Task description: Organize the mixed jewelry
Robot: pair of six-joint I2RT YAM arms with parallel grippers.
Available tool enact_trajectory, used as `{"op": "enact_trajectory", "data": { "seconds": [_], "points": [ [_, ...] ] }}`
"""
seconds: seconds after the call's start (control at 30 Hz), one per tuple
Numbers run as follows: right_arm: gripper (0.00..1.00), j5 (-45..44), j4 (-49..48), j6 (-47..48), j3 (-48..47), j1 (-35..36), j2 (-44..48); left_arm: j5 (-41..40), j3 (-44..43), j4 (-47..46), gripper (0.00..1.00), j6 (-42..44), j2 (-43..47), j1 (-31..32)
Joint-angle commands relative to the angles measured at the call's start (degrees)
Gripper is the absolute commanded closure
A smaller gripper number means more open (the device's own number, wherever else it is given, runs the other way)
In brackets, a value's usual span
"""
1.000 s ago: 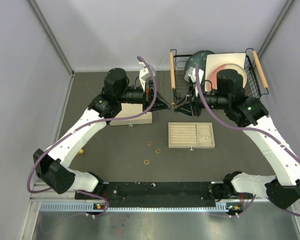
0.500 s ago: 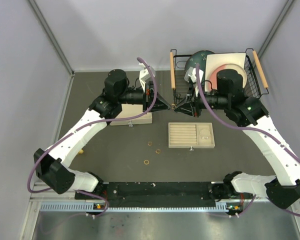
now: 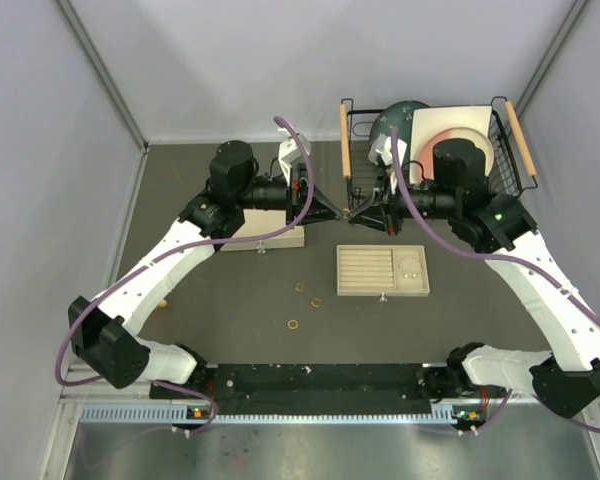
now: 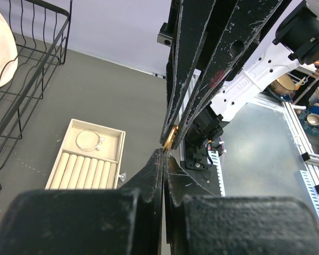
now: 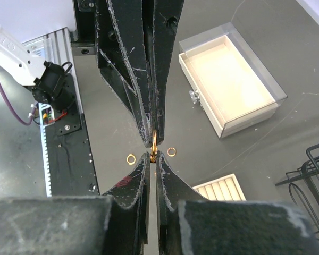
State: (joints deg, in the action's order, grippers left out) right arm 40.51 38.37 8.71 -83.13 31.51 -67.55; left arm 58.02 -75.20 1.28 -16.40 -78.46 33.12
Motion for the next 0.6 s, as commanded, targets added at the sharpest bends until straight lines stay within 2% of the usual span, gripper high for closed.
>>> {"op": "enact_trajectory", "data": {
  "seconds": [0.0, 0.33, 0.4, 0.53, 0.57],
  "points": [
    [0.99, 0.4, -3.4, -0.4, -2.0, 0.7, 0.7, 0.6, 1.6, -0.8, 1.0, -0.2, 1.6, -0.1],
    [1.0, -0.3, -2.6, -0.1, -2.9, 0.7, 0.5, 0.9, 3.8, -3.5, 0.99, -0.4, 1.9, 0.0],
    [1.0, -1.1, -1.1, 0.5, -3.5, 0.7, 0.1, 0.4, 3.7, -2.4, 0.95, 0.4, 2.0, 0.0],
    [1.0, -4.0, 2.1, 3.8, -3.7, 0.7, 0.0, -1.1, 2.1, 2.8, 0.76, 5.6, 2.7, -0.2],
    [1.0, -5.3, 2.8, 4.3, -3.4, 0.7, 0.2, -1.2, 1.8, 3.5, 0.74, 6.5, 3.0, -0.2]
  ]
}}
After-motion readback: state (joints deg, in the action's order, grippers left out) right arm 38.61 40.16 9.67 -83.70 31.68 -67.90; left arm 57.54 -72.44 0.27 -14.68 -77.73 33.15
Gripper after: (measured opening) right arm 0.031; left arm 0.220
